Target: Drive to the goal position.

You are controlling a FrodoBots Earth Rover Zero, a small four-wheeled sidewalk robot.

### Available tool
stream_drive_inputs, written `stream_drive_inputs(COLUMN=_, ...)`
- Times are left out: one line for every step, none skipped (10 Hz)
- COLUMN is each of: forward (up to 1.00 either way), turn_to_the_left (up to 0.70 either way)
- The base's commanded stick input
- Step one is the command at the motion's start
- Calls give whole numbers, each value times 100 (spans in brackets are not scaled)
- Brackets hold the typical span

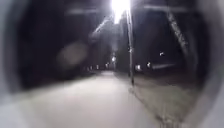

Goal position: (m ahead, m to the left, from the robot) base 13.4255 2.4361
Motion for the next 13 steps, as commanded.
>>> stream_drive_inputs(forward=100, turn_to_the_left=0)
stream_drive_inputs(forward=100, turn_to_the_left=0)
stream_drive_inputs(forward=100, turn_to_the_left=0)
stream_drive_inputs(forward=100, turn_to_the_left=0)
stream_drive_inputs(forward=100, turn_to_the_left=0)
stream_drive_inputs(forward=100, turn_to_the_left=0)
stream_drive_inputs(forward=100, turn_to_the_left=0)
stream_drive_inputs(forward=100, turn_to_the_left=0)
stream_drive_inputs(forward=100, turn_to_the_left=0)
stream_drive_inputs(forward=100, turn_to_the_left=0)
stream_drive_inputs(forward=100, turn_to_the_left=0)
stream_drive_inputs(forward=100, turn_to_the_left=0)
stream_drive_inputs(forward=100, turn_to_the_left=0)
